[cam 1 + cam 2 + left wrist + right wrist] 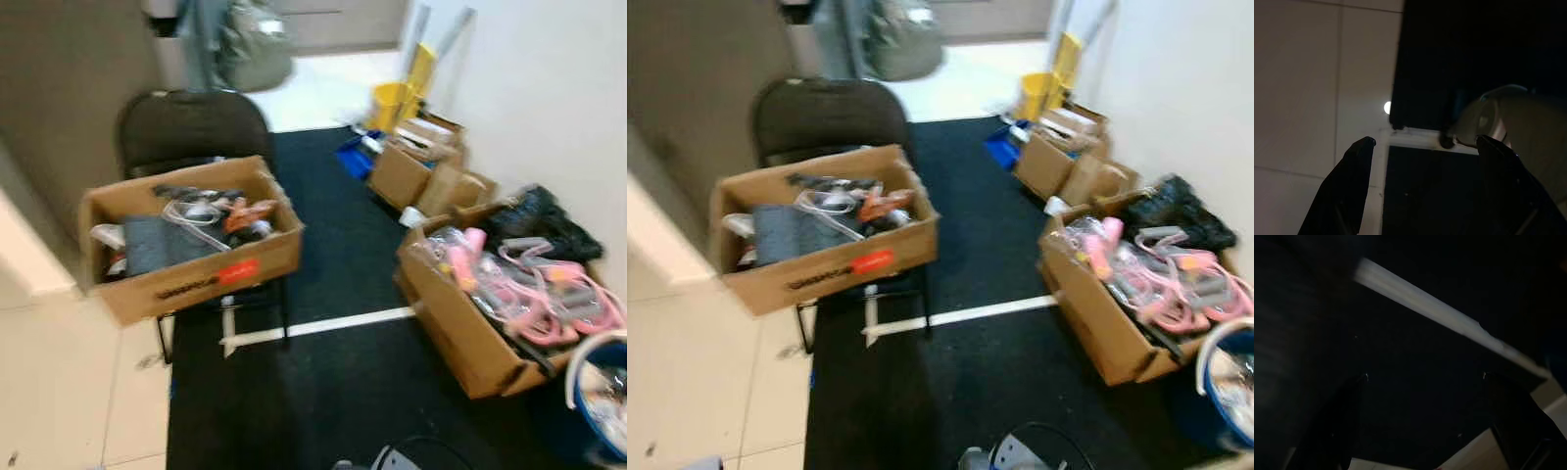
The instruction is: Picking trash to rubbish bin
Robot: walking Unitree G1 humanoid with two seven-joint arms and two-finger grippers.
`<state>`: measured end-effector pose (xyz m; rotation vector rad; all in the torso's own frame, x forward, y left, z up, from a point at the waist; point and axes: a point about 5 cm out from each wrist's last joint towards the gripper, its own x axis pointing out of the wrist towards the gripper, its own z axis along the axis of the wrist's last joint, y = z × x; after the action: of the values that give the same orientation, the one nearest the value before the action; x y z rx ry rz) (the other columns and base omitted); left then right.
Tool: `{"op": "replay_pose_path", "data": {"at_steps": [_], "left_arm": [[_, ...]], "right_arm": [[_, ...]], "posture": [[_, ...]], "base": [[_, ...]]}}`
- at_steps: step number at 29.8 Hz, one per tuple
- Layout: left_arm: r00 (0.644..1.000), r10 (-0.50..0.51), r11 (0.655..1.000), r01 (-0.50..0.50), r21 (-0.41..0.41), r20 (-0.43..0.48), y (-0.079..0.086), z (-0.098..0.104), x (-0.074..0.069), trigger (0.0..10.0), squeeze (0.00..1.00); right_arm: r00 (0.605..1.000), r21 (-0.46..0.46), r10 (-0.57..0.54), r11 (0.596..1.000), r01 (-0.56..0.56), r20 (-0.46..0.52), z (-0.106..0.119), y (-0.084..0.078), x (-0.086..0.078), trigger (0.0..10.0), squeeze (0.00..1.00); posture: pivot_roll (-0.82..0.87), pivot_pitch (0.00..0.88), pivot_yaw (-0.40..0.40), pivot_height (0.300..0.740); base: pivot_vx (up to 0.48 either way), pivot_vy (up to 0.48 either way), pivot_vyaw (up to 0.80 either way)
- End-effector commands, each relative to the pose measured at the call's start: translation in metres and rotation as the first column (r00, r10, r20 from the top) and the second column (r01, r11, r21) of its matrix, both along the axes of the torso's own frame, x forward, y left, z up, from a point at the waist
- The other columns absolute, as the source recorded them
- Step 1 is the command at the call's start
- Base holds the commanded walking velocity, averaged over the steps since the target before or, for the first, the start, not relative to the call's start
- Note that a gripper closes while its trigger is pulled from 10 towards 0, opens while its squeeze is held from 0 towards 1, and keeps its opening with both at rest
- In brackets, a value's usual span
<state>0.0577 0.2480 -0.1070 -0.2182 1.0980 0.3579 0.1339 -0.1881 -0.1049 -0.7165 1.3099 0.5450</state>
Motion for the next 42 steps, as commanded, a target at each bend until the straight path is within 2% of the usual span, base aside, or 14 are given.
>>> {"op": "replay_pose_path", "data": {"at_steps": [1,4,7,16,25,42], "left_arm": [[0.998,-0.013,1.0,0.013,0.001,-0.064,-0.005,-0.004,-0.016,10.0,0.0],[0.997,-0.036,0.999,0.037,0.008,-0.073,-0.008,-0.005,-0.017,10.0,0.0],[0.997,-0.048,0.999,0.05,0.022,-0.059,-0.009,-0.005,-0.011,10.0,0.0],[0.986,-0.146,0.987,0.151,0.059,-0.086,-0.012,-0.005,0.001,10.0,0.0],[0.968,-0.214,0.973,0.223,0.06,-0.134,-0.018,-0.007,-0.001,10.0,0.0],[0.961,-0.231,0.968,0.243,0.064,-0.15,-0.021,-0.008,-0.001,10.0,0.0]], "right_arm": [[1.0,0.002,0.004,1.0,-0.004,-0.005,0.0,-0.002,-0.002,10.0,0.0],[1.0,-0.006,0.005,1.0,-0.005,-0.008,0.0,-0.007,-0.002,10.0,0.0],[1.0,-0.02,0.012,1.0,-0.012,-0.009,0.002,-0.014,0.0,10.0,0.0],[1.0,-0.022,0.014,1.0,-0.014,0.0,0.004,-0.016,0.005,10.0,0.0],[1.0,-0.012,0.008,1.0,-0.008,0.0,0.004,-0.01,0.007,10.0,0.0],[1.0,-0.009,0.019,1.0,-0.019,0.011,0.006,-0.008,0.014,10.0,0.0]], "posture": [[0.12,0.034,0.001,0.74],[0.13,0.039,-0.004,0.74],[0.13,0.045,-0.008,0.74],[0.12,0.046,0.002,0.74],[0.12,0.043,0.005,0.74],[0.13,0.039,-0.003,0.74]], "base": [[0.0,0.0,-0.8],[0.0,0.0,-0.8],[0.0,0.0,-0.79],[0.0,0.0,-0.79],[0.0,0.0,-0.79],[0.0,0.0,-0.79]]}}
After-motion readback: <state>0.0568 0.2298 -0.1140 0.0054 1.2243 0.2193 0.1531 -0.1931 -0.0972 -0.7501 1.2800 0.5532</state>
